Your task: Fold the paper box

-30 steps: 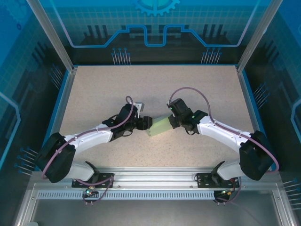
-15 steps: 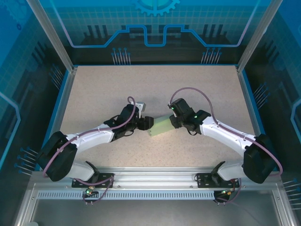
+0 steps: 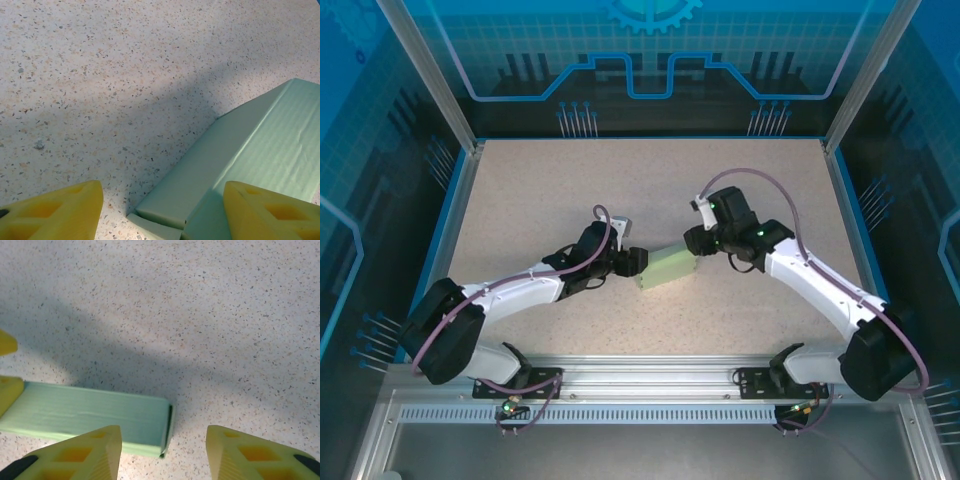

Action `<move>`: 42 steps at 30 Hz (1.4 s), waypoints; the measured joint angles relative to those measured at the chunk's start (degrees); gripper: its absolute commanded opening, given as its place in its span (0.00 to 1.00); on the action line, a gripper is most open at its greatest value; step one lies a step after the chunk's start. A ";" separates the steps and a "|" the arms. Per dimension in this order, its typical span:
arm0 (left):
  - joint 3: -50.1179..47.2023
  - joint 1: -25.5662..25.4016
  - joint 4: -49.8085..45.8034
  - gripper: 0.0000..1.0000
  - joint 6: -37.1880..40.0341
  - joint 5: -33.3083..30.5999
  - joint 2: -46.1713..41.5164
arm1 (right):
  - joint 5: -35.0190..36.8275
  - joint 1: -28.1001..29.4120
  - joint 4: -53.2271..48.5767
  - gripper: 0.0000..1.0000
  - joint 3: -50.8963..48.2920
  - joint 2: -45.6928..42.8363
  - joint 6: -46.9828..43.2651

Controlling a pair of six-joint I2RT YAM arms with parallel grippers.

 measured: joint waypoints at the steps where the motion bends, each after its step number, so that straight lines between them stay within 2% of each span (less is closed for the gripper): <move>1: 0.02 -0.04 -0.02 0.66 0.00 -0.07 0.00 | -1.44 -1.03 0.26 0.49 0.11 0.66 -0.02; 6: 0.68 -0.20 -0.37 0.65 0.15 -0.24 0.46 | -8.13 -4.20 0.81 0.50 0.28 5.38 -0.24; 12: 0.90 -0.48 -0.50 0.66 0.17 -0.24 0.68 | -12.07 -6.51 2.16 0.49 -0.31 7.13 -0.24; 25: 0.96 -0.85 -0.90 0.66 0.15 -0.26 0.96 | -15.06 -7.87 10.32 0.44 -8.63 6.12 1.62; 32: 1.18 -0.85 -1.40 0.73 0.11 -0.68 0.68 | -15.45 -7.87 14.47 0.43 -11.43 4.72 3.72; 39: 1.05 -0.90 -2.03 0.75 -0.72 -0.66 -4.02 | -15.43 -7.85 14.95 0.42 -11.72 4.57 4.17; 42: -0.33 -0.90 -1.81 0.72 -2.43 -0.55 -6.69 | -15.43 -7.85 14.97 0.43 -11.74 4.57 4.20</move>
